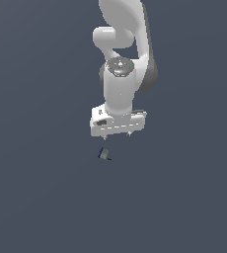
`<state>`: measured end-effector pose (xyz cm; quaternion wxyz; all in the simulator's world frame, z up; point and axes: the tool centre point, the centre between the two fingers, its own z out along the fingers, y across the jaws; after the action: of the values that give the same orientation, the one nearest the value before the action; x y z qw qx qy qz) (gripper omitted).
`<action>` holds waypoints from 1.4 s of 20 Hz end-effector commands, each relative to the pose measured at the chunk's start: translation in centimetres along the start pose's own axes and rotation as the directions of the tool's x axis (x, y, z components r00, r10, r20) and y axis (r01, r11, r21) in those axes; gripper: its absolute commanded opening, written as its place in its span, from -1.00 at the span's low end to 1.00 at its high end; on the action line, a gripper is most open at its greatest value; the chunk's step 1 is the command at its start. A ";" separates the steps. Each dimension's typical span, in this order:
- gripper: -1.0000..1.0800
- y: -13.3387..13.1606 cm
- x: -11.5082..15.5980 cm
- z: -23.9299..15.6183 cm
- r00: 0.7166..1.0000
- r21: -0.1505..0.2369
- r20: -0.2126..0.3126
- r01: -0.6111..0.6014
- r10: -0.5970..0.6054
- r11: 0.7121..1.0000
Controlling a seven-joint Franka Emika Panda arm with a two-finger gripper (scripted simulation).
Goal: Pick up the object and move it to a goal position.
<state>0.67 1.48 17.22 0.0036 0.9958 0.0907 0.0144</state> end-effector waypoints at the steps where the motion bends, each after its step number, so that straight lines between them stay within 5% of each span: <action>1: 0.92 0.3 0.0 0.6 0.998 -0.002 0.003 0.056 -0.056 0.998; 14: 0.92 2.1 0.0 4.2 0.924 -0.001 0.017 0.383 -0.383 0.924; 28: 0.92 3.8 -0.2 8.0 0.727 0.016 0.020 0.686 -0.686 0.727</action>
<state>1.37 -2.18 9.66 0.0067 0.9010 0.4337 0.0000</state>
